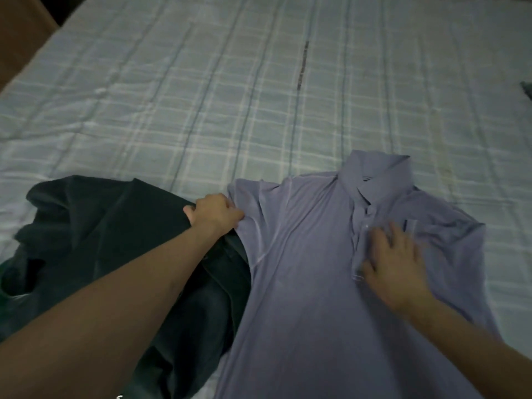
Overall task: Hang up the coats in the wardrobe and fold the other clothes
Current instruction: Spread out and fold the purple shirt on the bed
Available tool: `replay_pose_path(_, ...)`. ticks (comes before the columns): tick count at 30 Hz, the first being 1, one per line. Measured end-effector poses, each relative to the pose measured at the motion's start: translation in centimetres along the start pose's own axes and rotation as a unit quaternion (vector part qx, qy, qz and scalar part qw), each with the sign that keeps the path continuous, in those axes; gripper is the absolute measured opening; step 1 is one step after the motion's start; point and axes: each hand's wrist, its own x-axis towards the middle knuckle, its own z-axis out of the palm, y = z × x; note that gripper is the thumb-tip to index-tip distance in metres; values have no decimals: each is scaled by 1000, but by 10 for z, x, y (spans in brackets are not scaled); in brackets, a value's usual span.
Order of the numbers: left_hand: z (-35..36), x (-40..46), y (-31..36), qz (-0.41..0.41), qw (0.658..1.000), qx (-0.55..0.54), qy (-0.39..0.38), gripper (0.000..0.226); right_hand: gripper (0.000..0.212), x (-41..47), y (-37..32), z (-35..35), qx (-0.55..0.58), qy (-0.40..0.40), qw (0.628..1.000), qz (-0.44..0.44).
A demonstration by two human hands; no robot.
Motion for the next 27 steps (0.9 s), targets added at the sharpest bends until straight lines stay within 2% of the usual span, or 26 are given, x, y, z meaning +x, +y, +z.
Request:
replay_pose_path(2, 0, -6, 2, 42, 998, 40, 11, 14, 37, 3, -44, -13, 36, -7, 998, -48)
replay_pose_path(4, -6, -12, -2, 41, 997, -46, 36, 6, 10, 7, -90, -23, 136, -9, 989, -60)
replay_pose_path(5, -11, -13, -6, 22, 993, -111, 40, 3, 10, 11, -112, -25, 205, -13, 977, -57)
replay_pose_path(7, -21, -12, -16, -5, 977, -204, 60, 3, 16, 18, -150, -29, 339, -27, 938, -73)
replay_pose_path(8, -25, -12, -21, -10, 972, -225, 66, 8, 26, 21, -167, -30, 375, -49, 922, -86)
replay_pose_path(11, -36, -14, -28, 4, 948, -300, 105, 22, 55, 25, -202, -30, 378, -258, 883, -105)
replay_pose_path(13, -39, -22, -21, 41, 925, -359, 116, 23, 66, 28, -212, -25, 343, -324, 875, -108)
replay_pose_path(16, -37, -35, 1, 98, 907, -397, 100, 21, 75, 29, -216, -28, 401, -274, 867, -112)
replay_pose_path(18, -37, -46, 21, 172, 903, -384, 86, 22, 46, 30, -213, -31, 439, -173, 872, -131)
replay_pose_path(20, -38, -54, 41, 297, 892, -322, 114, 23, 9, 32, -205, -34, 454, -68, 882, -105)
replay_pose_path(21, -37, -56, 49, 354, 881, -285, 134, 23, 12, 34, -198, -35, 492, -43, 868, -52)
replay_pose_path(22, -34, -58, 56, 389, 869, -263, 152, 24, 20, 38, -190, -33, 562, -44, 826, 18)
replay_pose_path(23, -30, -59, 61, 401, 860, -269, 165, 26, 22, 41, -180, -31, 644, -52, 759, 87)
replay_pose_path(25, -21, -60, 65, 350, 856, -332, 187, 29, 22, 44, -154, -26, 734, -76, 648, 192)
replay_pose_path(27, -6, -52, 58, 264, 880, -351, 183, 39, 30, 43, -123, -19, 764, -114, 576, 267)
